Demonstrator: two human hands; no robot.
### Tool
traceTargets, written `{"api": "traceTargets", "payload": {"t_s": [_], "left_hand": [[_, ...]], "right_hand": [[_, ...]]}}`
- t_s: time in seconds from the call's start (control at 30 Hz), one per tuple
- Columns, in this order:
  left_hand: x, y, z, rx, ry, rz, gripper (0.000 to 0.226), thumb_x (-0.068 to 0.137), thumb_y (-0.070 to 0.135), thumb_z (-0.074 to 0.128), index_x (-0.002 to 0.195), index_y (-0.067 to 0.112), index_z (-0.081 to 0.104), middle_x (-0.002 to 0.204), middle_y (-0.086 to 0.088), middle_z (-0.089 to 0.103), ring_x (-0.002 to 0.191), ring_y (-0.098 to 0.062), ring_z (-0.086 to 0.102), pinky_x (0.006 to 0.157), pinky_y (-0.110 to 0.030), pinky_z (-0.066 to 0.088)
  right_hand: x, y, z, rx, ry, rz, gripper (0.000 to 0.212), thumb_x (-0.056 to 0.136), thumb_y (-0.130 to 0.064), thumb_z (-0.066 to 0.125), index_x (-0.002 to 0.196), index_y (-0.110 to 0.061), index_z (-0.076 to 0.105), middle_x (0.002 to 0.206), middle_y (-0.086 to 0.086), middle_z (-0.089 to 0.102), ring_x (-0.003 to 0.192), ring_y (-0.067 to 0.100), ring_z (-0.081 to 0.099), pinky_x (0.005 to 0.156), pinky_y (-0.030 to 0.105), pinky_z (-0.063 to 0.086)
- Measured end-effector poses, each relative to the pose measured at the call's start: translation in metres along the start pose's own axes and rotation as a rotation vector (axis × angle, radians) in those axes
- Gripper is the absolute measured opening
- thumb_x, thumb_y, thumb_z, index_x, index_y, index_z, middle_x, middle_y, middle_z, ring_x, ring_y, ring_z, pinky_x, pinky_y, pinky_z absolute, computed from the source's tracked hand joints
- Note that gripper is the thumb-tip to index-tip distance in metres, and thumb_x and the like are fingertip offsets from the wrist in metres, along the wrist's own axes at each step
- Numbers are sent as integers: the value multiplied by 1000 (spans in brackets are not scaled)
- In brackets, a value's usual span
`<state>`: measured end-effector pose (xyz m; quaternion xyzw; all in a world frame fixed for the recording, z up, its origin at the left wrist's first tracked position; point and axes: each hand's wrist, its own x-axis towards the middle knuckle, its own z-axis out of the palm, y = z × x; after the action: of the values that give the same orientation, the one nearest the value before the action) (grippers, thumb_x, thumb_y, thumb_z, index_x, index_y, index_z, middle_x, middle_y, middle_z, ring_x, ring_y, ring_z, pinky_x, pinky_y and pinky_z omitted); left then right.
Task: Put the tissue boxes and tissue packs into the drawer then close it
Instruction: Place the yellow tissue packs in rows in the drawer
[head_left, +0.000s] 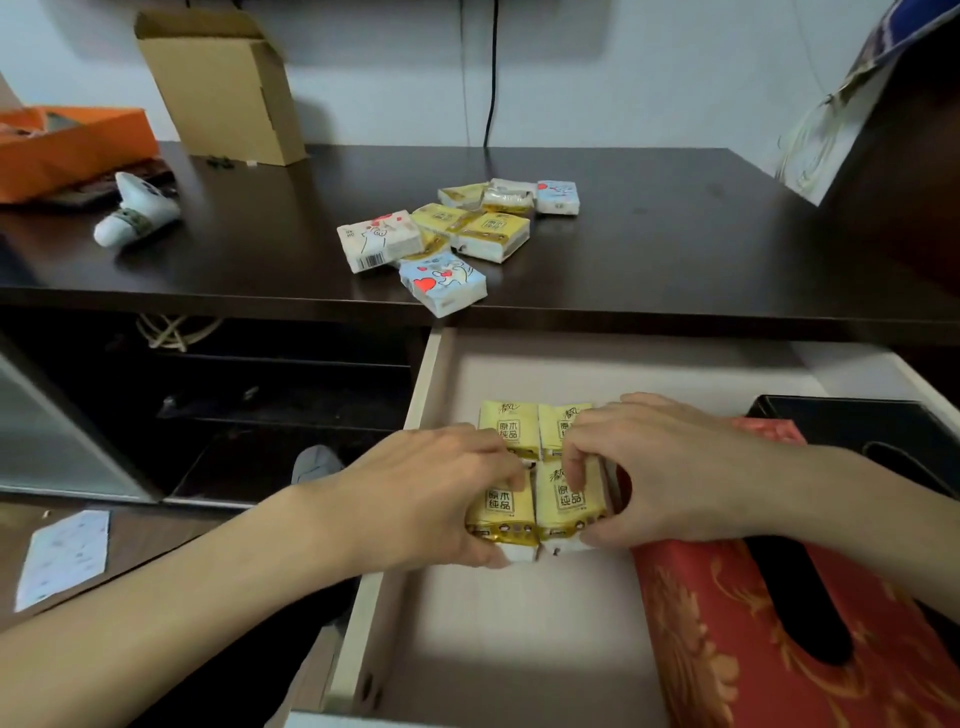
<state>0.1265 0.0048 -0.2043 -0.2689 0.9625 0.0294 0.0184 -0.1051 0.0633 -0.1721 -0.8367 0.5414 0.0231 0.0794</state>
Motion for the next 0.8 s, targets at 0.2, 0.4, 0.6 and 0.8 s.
{"api": "traceTargets", "payload": {"t_s": [0.2, 0.4, 0.6, 0.8], "left_hand": [[2, 5, -5, 37, -71, 35, 69, 73, 79, 56, 124, 33, 53, 113, 14, 51, 107, -12, 51, 74, -37, 52], [6, -8, -23, -16, 8, 49, 66, 82, 69, 58, 138, 37, 47, 132, 18, 47, 121, -8, 49, 73, -29, 43], [30, -20, -21, 69, -240, -31, 82, 74, 63, 74, 139, 21, 46, 141, 3, 50, 129, -21, 50, 102, -42, 46], [40, -25, -16, 4, -249, -1, 58, 76, 67, 70, 116, 27, 60, 114, 7, 58, 100, -18, 60, 80, -42, 52]], "right_hand": [[2, -3, -3, -12, -47, 15, 42, 71, -73, 65, 97, -42, 53, 91, -23, 48, 86, 0, 40, 90, 29, 34], [6, 5, -7, -13, 14, 119, 60, 70, -74, 68, 116, -36, 57, 113, -16, 57, 107, 12, 54, 89, 36, 45], [27, 0, -9, -236, -282, 138, 88, 59, -84, 70, 122, -25, 51, 119, -7, 58, 107, 20, 55, 100, 37, 37], [34, -4, -1, -327, -250, 122, 74, 64, -71, 79, 115, -21, 57, 121, 0, 63, 108, 26, 60, 79, 35, 40]]}}
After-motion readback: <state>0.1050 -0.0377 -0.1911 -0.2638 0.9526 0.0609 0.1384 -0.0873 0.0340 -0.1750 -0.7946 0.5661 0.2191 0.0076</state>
